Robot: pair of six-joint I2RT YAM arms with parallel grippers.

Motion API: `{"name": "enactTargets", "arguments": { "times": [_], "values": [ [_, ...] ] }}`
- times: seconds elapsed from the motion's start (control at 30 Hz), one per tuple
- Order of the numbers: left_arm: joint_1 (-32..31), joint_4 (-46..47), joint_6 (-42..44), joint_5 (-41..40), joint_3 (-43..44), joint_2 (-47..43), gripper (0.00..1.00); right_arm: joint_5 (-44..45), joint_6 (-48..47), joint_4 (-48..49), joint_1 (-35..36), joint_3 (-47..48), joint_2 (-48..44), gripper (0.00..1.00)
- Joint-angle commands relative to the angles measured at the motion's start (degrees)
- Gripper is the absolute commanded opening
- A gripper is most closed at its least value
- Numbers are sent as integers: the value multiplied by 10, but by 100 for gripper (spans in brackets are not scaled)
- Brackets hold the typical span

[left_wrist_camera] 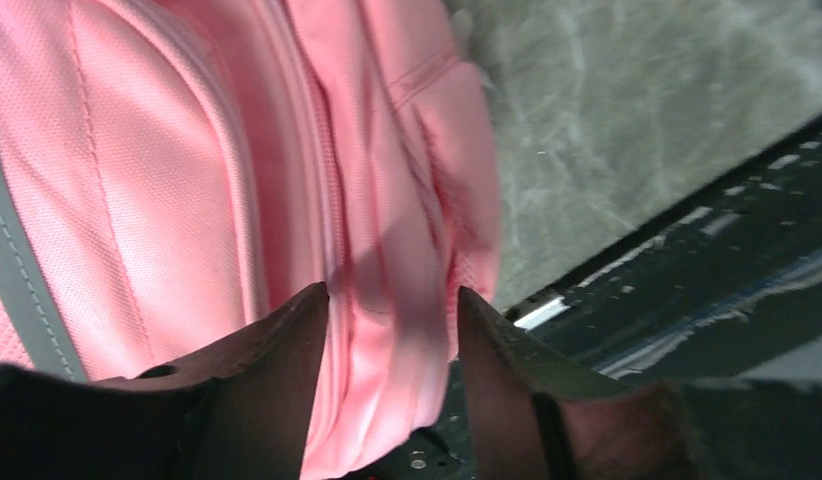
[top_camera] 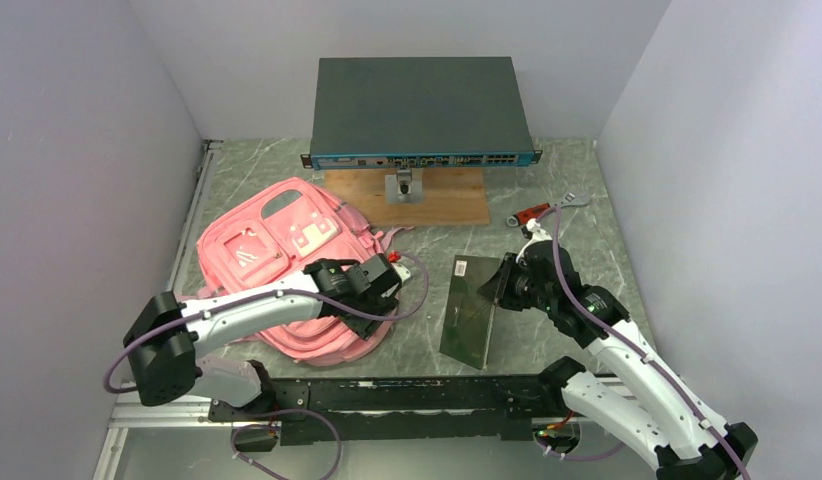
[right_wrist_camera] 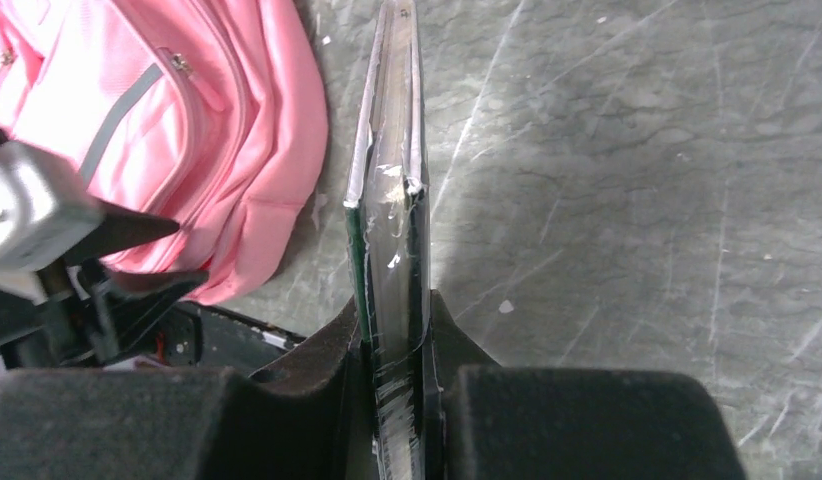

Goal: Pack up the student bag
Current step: Place the book in the student bag.

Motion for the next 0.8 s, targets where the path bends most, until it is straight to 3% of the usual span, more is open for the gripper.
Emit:
{"name": "enactTargets", "arguments": {
  "times": [0.0, 0.1, 0.13, 0.27, 0.37, 0.47, 0.57, 0.63, 0.77],
  "values": [
    [-5, -29, -7, -75, 18, 20, 53, -46, 24, 46, 0, 45, -3, 0],
    [-6, -40, -2, -83, 18, 32, 53, -61, 29, 52, 0, 42, -4, 0],
    [-6, -44, -1, -85, 18, 34, 49, -66, 31, 54, 0, 41, -4, 0],
    [-6, -59, 7, -110, 33, 26, 9, -117, 47, 82, 0, 33, 4, 0],
    [-6, -64, 2, -171, 70, -10, 0, -187, 90, 122, 0, 13, 24, 0],
    [-6, -47, 4, -225, 109, -57, 0, -288, 177, 212, 0, -29, 42, 0],
    [-6, -8, 16, -267, 132, -99, 0, -373, 329, 386, 1, -108, 41, 0],
    [-6, 36, 40, -274, 134, -125, 0, -388, 389, 466, 1, -136, 45, 0],
    [-6, 81, 78, -252, 148, -152, 0, -396, 434, 533, 5, -145, 93, 0]
  ]
}}
